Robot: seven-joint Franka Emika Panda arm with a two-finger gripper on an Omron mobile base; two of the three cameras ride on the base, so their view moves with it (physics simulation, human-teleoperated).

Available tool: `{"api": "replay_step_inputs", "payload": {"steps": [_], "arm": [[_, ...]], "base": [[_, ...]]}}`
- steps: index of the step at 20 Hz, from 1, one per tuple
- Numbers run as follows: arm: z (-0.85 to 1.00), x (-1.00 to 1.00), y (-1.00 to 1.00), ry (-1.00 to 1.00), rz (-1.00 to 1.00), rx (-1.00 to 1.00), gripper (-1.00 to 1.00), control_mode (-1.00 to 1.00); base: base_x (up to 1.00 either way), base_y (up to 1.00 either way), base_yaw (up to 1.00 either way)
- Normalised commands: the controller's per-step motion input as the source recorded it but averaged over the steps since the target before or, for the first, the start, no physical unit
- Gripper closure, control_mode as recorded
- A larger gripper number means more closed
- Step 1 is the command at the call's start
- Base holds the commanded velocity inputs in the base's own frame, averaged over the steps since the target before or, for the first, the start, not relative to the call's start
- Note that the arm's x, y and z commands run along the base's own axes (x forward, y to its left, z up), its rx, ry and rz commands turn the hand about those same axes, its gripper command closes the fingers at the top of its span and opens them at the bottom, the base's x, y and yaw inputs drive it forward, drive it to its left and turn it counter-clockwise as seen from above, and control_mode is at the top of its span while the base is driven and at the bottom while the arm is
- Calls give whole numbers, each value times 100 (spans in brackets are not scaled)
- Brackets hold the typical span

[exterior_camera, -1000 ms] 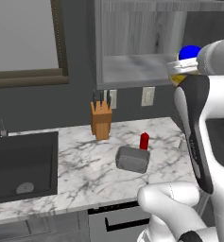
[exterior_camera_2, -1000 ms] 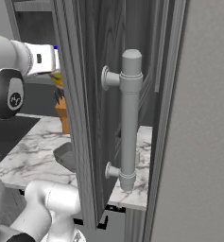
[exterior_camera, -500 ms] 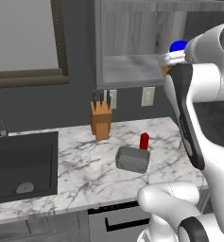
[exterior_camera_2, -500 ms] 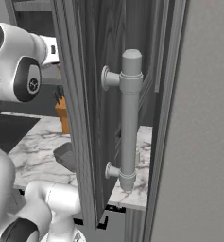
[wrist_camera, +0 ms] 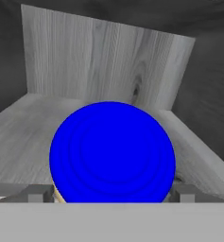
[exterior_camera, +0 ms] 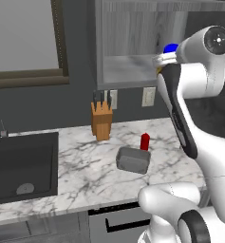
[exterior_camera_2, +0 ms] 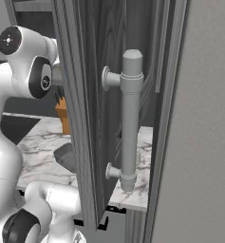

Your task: There are various items on the counter. Only move the condiments/shakers into the cabinet.

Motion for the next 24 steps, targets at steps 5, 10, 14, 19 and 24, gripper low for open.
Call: {"api": "replay_step_inputs", "payload": {"steps": [5,10,14,19,24], "arm": [[-20,52,-2,0,0,1,100,-100],[-2,65,-4,0,0,2,100,-100],[0,67,-10,0,0,1,100,-100],[-25,71,-6,0,0,0,100,-100],[-57,59,-1,3,0,0,100,-100]], "base": [[0,0,0],[0,0,0],[0,0,0],[0,0,0],[0,0,0]]}}
